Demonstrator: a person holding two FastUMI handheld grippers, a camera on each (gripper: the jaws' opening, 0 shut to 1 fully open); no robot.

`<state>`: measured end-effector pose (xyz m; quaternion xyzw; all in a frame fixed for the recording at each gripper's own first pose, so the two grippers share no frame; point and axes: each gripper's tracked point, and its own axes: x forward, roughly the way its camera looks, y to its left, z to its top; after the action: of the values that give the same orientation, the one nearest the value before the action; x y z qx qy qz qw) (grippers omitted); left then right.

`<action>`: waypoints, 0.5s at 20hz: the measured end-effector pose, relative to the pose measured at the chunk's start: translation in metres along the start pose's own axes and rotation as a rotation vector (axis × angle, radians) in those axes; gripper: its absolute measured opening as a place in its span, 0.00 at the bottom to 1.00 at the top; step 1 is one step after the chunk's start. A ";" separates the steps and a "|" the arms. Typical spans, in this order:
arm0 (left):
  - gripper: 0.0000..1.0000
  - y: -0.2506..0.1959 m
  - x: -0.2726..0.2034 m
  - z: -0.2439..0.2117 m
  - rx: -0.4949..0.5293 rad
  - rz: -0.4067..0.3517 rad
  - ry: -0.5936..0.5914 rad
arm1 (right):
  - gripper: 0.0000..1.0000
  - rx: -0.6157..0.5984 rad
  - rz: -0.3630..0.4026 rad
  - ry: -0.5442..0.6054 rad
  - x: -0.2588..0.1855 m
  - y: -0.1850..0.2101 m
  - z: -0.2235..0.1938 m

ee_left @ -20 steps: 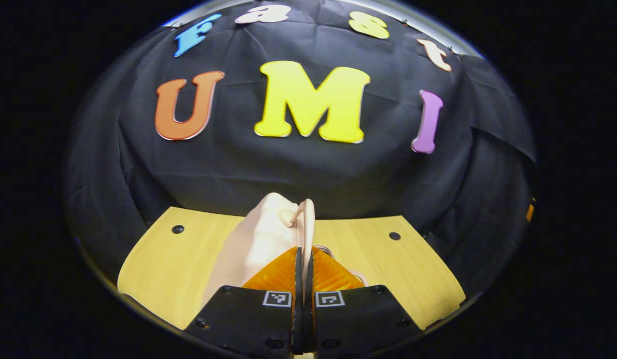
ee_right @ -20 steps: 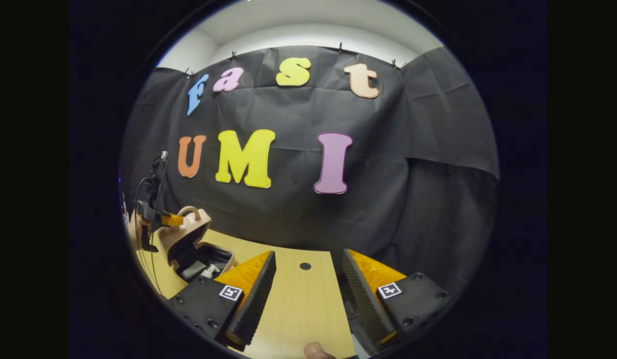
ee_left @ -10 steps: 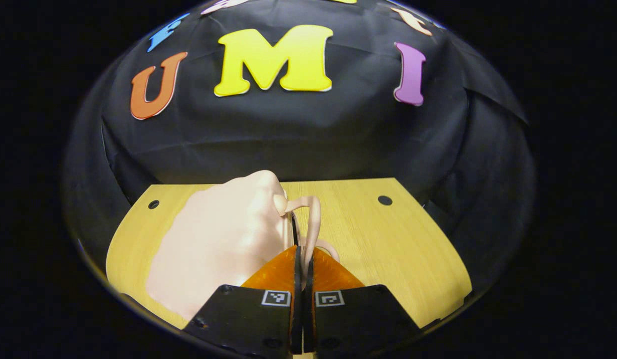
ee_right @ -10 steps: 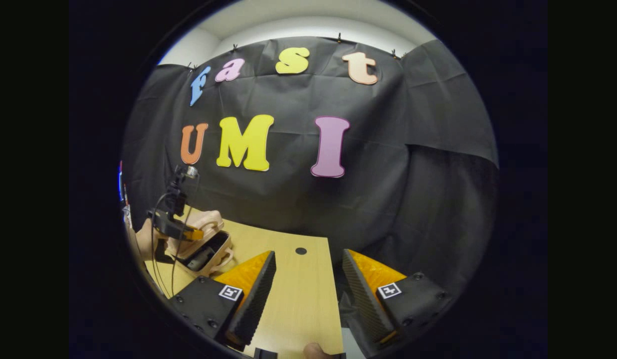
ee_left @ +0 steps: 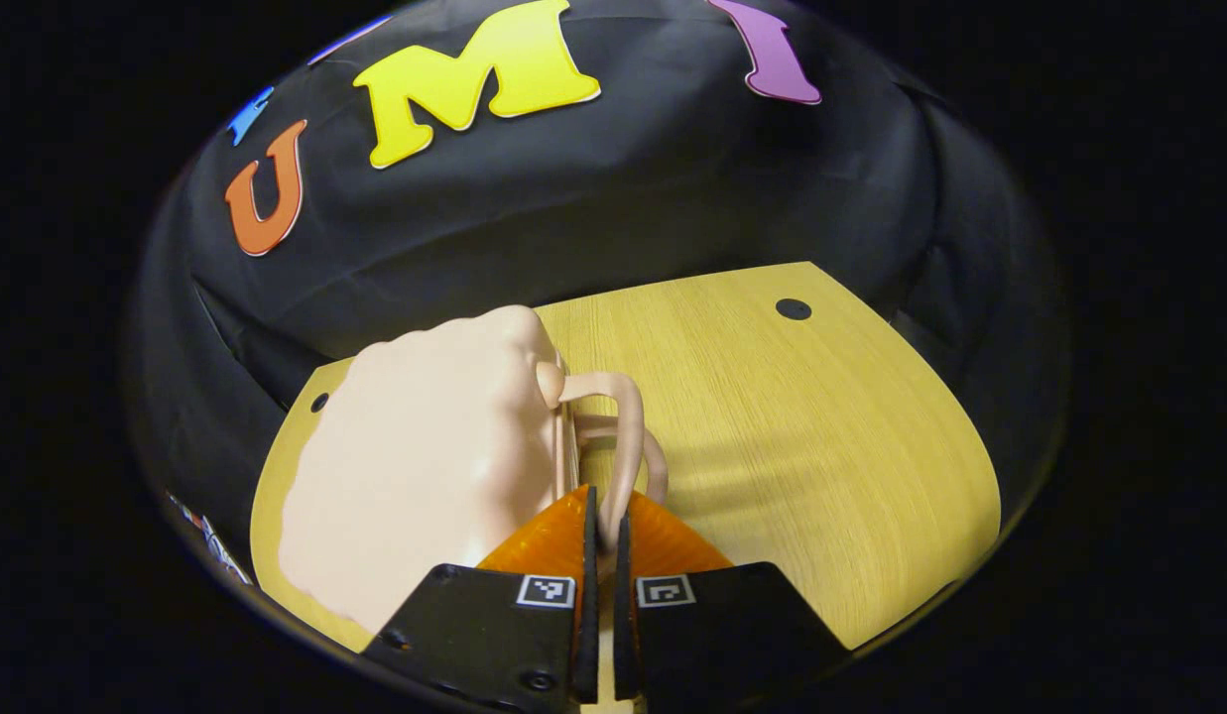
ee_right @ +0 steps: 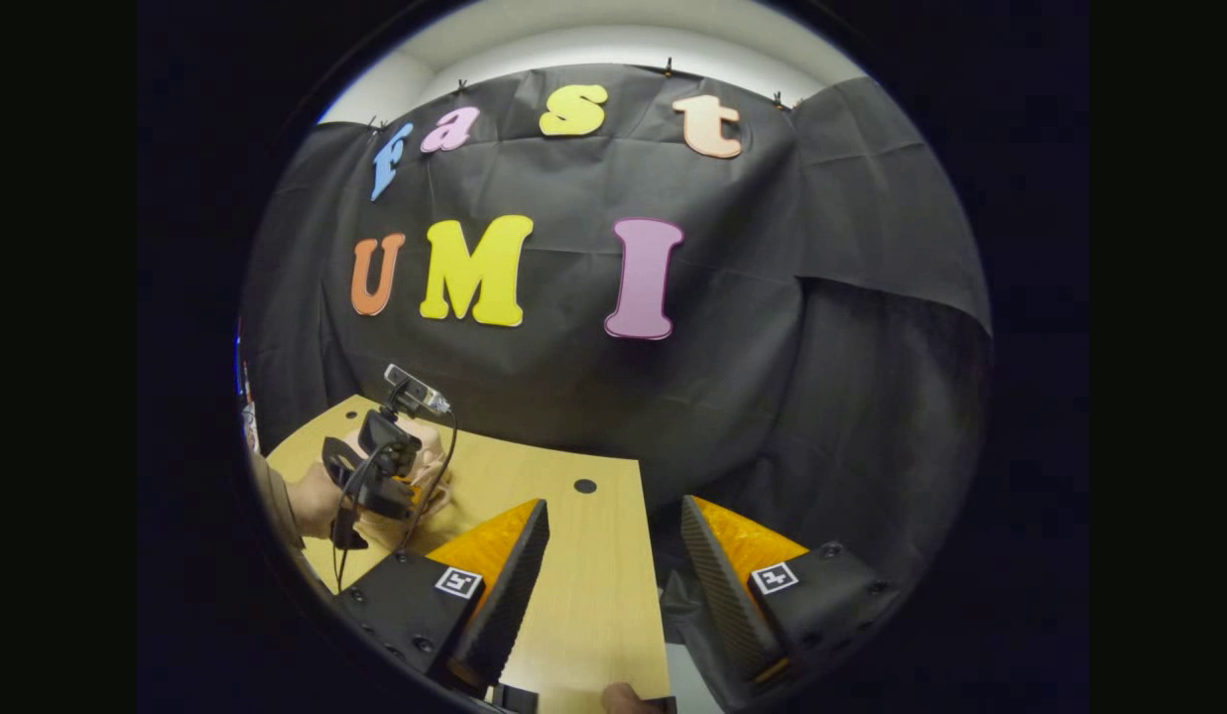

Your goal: First open the suitcase, pack the skin care products into it, and then close the suitcase.

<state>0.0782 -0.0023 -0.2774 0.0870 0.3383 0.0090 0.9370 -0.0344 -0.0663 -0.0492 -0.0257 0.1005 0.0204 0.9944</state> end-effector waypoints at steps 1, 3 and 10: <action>0.10 -0.007 0.003 -0.004 -0.027 -0.019 0.012 | 0.80 0.003 0.004 0.008 0.002 0.003 -0.001; 0.13 -0.012 0.004 -0.007 -0.042 -0.055 0.034 | 0.80 0.009 0.010 0.021 0.007 0.010 -0.001; 0.46 -0.021 -0.012 0.003 -0.012 -0.121 0.035 | 0.80 -0.023 0.036 0.000 0.024 0.053 0.022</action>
<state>0.0697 -0.0246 -0.2713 0.0607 0.3593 -0.0442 0.9302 -0.0091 -0.0116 -0.0345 -0.0353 0.1010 0.0396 0.9935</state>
